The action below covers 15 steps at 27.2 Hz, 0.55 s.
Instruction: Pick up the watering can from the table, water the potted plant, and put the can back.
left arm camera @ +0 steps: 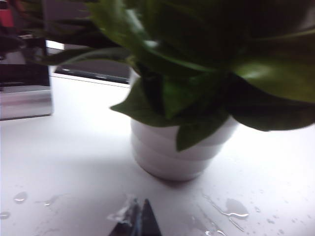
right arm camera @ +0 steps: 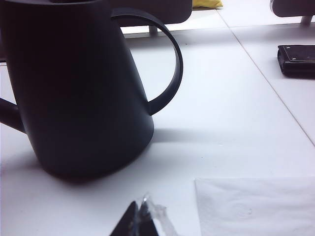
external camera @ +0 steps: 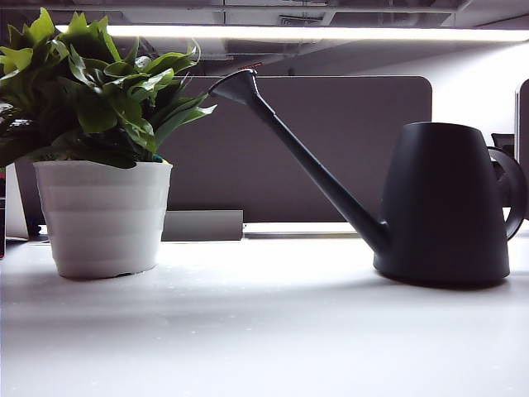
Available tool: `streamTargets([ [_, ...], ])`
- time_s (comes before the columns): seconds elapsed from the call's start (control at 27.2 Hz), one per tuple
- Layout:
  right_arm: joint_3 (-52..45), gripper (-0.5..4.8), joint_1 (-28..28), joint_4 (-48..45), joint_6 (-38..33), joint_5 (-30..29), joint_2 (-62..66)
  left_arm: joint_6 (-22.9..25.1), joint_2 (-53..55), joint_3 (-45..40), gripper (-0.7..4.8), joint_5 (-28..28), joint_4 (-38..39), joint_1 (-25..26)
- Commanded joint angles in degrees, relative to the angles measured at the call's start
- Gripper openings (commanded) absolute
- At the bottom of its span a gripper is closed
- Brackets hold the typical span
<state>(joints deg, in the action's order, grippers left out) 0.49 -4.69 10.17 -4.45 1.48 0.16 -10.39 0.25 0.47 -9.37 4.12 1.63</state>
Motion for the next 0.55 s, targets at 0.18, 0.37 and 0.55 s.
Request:
streamTargets([
  [0.18, -0.3, 0.00, 0.2, -0.3, 0.2, -0.1, 0.0, -0.1, 0.0, 0.0, -0.05, 0.4, -0.1, 0.2],
  [0.37, -0.3, 0.00, 2.7, -0.3, 0.2, -0.1, 0.0, -0.1, 0.0, 0.0, -0.05, 0.4, -0.1, 0.2],
  [0.55, -0.3, 0.00, 7.1, -0.3, 0.2, 0.0, 0.0, -0.1, 0.0, 0.0, -0.05, 0.3, -0.1, 0.2],
])
